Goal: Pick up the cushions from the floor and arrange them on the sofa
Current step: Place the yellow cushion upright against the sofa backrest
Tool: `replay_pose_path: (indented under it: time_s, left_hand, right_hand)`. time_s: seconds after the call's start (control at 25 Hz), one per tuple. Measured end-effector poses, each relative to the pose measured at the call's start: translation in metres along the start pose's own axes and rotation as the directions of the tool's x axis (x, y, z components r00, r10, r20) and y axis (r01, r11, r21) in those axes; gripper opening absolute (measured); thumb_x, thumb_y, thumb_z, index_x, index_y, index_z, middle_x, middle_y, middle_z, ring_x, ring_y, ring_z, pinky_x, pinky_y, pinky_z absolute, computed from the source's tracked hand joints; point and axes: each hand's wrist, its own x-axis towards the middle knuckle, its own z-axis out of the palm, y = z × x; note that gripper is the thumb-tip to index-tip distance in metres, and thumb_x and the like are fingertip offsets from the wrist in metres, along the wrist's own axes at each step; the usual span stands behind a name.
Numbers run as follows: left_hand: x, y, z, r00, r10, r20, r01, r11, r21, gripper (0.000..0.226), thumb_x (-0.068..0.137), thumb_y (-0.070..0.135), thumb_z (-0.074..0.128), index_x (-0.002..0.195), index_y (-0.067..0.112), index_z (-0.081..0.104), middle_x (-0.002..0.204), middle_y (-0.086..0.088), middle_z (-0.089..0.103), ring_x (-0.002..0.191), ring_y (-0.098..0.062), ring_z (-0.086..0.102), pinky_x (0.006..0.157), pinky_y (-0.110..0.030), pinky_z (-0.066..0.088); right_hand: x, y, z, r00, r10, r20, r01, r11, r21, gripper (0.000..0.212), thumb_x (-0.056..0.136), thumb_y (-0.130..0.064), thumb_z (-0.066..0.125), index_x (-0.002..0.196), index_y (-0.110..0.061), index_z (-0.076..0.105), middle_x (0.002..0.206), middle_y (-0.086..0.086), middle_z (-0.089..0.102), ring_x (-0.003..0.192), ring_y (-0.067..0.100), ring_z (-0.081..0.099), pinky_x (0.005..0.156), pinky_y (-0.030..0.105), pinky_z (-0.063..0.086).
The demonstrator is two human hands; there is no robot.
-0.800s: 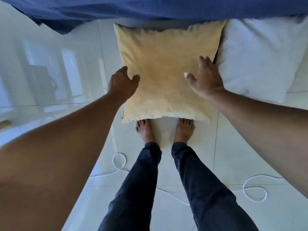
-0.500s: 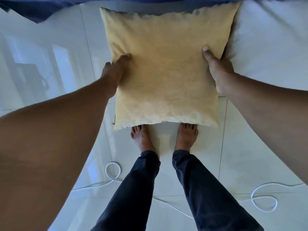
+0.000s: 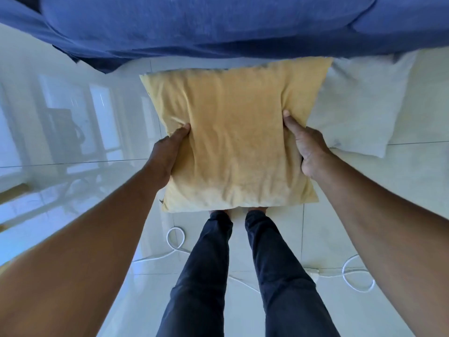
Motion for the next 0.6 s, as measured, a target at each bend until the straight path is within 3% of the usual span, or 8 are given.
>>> replay_pose_path:
  time_s: [0.2,0.44,0.6]
  left_hand:
    - [-0.109,0.031,-0.034,0.994,0.100,0.042,-0.099,0.995,-0.018,0.072,0.077,0.068,0.078,0.133,0.023,0.071,0.124,0.003,0.077,0.114,-0.021,0.072,0.110,-0.046,0.052]
    - [-0.240,0.080,-0.066,0.968,0.249,0.026,-0.247,0.967,-0.061,0.093,0.065,0.075,0.081,0.140,0.023,0.066,0.131,0.004,0.075,0.121,-0.022,0.070,0.115,-0.049,0.049]
    - [-0.323,0.122,-0.075,0.923,0.385,0.015,-0.381,0.919,-0.104,0.083,0.069,0.069,0.081,0.138,0.026,0.066,0.131,0.006,0.075,0.121,-0.019,0.069,0.114,-0.047,0.049]
  right_hand:
    - [-0.109,-0.029,-0.032,0.990,-0.105,0.094,0.098,0.992,0.077,0.084,0.068,-0.070,0.084,0.135,-0.022,0.068,0.127,-0.005,0.076,0.116,0.018,0.070,0.106,0.042,0.052]
    - [-0.230,-0.089,-0.071,0.961,-0.240,0.137,0.225,0.967,0.116,0.053,0.073,-0.059,0.086,0.112,-0.025,0.076,0.110,-0.005,0.082,0.104,0.018,0.075,0.096,0.039,0.056]
    - [-0.298,-0.136,-0.090,0.916,-0.387,0.108,0.362,0.912,0.194,0.044,0.079,-0.047,0.086,0.115,-0.023,0.075,0.110,-0.006,0.080,0.102,0.014,0.073,0.090,0.035,0.055]
